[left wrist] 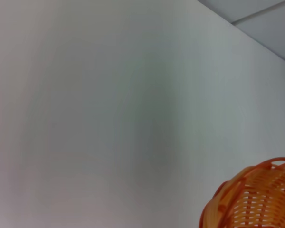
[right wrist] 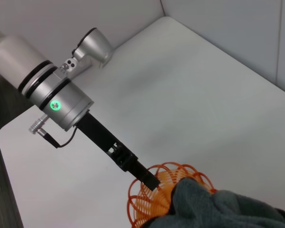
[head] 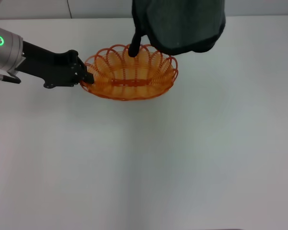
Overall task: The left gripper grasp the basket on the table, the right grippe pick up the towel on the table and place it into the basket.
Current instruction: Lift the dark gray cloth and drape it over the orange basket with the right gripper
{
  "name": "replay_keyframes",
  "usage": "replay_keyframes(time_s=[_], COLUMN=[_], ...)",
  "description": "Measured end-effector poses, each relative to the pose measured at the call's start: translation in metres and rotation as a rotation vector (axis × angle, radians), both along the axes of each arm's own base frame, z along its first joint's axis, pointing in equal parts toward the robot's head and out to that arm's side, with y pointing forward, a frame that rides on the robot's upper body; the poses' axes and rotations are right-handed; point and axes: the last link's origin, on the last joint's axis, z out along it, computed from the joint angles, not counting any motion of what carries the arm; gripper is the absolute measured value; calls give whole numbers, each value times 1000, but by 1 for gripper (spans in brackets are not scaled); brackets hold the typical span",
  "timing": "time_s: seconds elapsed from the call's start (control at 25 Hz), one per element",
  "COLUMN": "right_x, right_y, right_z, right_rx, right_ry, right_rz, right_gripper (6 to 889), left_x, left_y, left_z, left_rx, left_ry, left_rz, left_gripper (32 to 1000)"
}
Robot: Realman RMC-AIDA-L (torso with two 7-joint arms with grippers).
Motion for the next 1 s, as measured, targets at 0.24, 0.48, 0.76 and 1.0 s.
replay_keyframes(time_s=[0.24, 0.48, 0.76, 1.0], right_x=[-4, -10, -10, -7], right_y=[3, 2, 2, 2], right_z=[-15, -34, -57, -76], right_rx=[-25, -47, -61, -62], right_ry=[9, 2, -20, -53], right_rz=[3, 33, 63, 74], right_gripper=[85, 85, 86, 86], left_x=[0, 2, 5, 8], left_y=[0, 1, 3, 4], left_z=[0, 0, 0, -1], left_rx=[0, 0, 1, -1], left_ry=[1, 1, 0, -3], left_rz=[0, -4, -11, -18], left_gripper=[87, 87, 87, 87])
